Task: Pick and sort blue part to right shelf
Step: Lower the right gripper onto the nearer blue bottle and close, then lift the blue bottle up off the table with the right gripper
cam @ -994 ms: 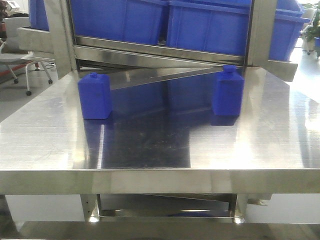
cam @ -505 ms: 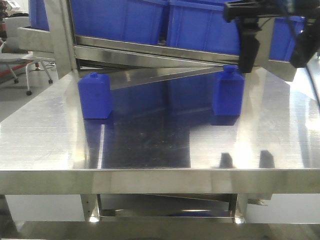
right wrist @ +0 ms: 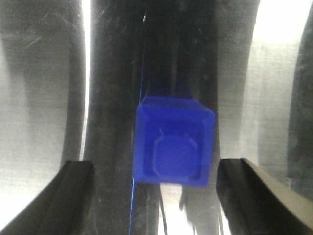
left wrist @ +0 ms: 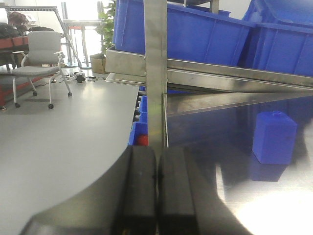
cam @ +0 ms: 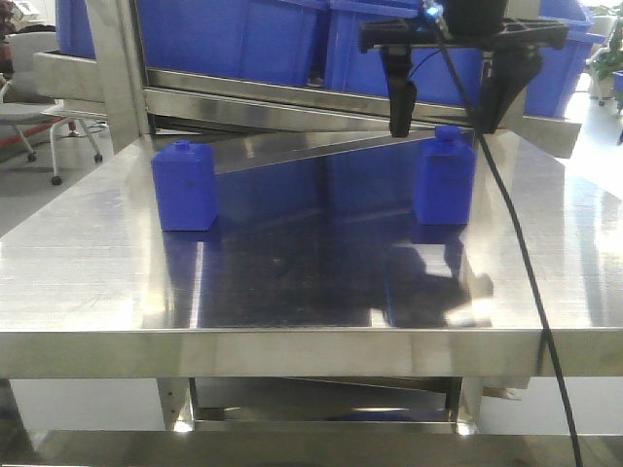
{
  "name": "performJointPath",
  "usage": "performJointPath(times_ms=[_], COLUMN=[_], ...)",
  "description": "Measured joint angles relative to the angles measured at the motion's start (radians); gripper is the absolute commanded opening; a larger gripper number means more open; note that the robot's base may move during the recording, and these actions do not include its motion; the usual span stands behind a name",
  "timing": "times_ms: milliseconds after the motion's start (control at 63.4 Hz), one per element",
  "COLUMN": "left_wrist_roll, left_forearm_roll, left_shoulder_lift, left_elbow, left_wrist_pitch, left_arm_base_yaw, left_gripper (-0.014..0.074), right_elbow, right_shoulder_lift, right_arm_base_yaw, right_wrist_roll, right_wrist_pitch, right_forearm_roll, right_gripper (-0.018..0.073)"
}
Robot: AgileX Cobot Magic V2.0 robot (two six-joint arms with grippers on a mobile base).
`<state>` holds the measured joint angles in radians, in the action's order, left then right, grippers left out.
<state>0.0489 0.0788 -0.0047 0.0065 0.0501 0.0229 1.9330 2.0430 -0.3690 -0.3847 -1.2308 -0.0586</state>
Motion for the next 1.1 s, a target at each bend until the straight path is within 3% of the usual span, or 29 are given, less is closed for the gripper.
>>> performJointPath(times_ms=[663, 884, 1105], left_wrist_roll=[0.0, 0.0, 0.0], left_forearm_roll=[0.0, 0.0, 0.0], left_shoulder_lift=[0.0, 0.0, 0.0], left_elbow=[0.0, 0.0, 0.0], left_wrist_pitch=[0.0, 0.0, 0.0], left_arm_base_yaw=[0.0, 0.0, 0.0], left_gripper=[0.0123, 0.0123, 0.0123], right_elbow=[0.011, 0.011, 0.011], right_shoulder_lift=[0.117, 0.121, 0.123], right_arm_base_yaw=[0.032, 0.032, 0.032], right_wrist_roll=[-0.015, -0.007, -0.005], right_wrist_pitch=[-0.002, -0.002, -0.002], right_forearm_roll=[0.004, 0.004, 0.006], right_gripper=[0.0582, 0.0427, 0.0407])
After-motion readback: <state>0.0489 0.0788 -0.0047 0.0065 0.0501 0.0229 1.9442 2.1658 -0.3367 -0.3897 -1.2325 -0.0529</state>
